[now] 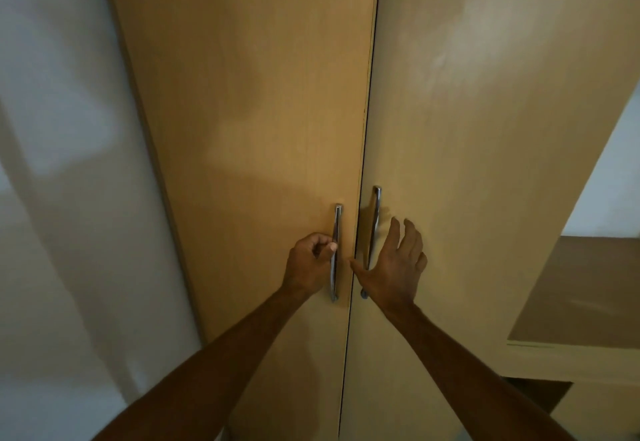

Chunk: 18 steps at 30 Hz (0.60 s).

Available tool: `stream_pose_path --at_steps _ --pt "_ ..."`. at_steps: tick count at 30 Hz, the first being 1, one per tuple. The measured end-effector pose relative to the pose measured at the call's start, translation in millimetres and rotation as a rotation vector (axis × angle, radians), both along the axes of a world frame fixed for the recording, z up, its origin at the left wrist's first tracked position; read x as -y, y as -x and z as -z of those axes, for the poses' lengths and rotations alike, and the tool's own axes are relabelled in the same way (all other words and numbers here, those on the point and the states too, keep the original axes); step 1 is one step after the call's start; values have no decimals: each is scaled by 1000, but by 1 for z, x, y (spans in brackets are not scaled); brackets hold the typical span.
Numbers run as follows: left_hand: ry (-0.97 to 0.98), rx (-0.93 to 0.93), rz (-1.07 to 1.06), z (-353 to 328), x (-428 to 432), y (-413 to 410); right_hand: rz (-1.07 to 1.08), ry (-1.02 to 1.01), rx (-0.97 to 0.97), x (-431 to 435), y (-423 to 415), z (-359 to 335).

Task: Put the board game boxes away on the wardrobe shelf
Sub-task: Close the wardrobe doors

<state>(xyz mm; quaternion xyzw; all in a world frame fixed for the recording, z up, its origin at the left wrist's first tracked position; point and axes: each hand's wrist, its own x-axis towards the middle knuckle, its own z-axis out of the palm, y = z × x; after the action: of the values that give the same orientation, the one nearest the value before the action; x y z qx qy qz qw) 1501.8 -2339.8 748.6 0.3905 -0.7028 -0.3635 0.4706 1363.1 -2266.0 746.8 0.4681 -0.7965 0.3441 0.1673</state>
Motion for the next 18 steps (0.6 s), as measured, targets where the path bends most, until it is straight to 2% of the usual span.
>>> stream_pose_path --at_steps 9,18 --pt "-1 25 -20 -5 48 34 12 -32 -77 48 30 -10" --pt "-19 43 -41 -2 67 45 -27 -82 -49 71 41 -18"
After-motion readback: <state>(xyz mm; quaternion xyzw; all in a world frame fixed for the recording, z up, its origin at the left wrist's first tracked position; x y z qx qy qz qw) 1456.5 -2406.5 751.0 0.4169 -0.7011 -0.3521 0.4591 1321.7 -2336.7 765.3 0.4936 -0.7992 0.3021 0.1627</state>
